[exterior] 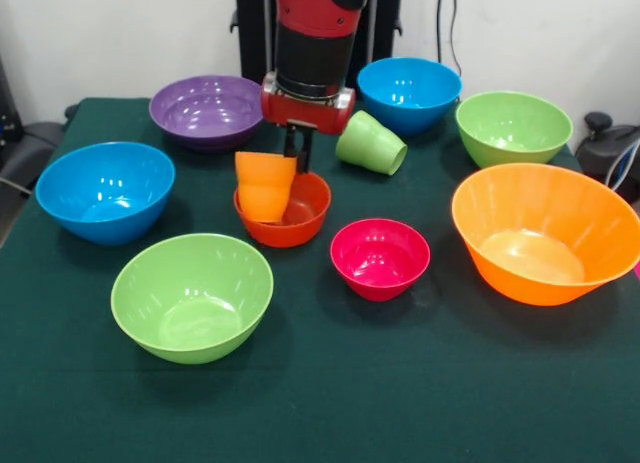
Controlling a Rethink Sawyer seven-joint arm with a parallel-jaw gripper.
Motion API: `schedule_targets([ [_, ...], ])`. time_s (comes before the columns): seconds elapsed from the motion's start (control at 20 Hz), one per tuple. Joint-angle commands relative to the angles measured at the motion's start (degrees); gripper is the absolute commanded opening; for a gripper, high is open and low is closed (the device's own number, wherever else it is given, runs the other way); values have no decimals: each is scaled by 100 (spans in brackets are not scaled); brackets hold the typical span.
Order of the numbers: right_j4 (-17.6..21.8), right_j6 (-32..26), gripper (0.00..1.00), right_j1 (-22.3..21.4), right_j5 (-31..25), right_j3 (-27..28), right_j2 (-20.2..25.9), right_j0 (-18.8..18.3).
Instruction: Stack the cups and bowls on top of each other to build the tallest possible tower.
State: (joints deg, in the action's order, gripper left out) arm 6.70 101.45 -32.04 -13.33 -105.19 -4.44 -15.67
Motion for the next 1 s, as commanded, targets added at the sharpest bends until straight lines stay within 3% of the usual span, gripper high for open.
schedule_targets([
  [0.05, -309, 296, 0, 11, -843, 1128, 806, -95],
  [0.3, -602, 535, 0, -172, -1484, 1004, 932, -4],
  [0.45, -827, 941, 0, -371, -1595, 611, 760, 196],
  [0.75, -1125, 1140, 0, -442, -1620, 139, 629, 347],
  [1.0, -804, 1029, 0, -85, -2371, 677, -208, 676],
])
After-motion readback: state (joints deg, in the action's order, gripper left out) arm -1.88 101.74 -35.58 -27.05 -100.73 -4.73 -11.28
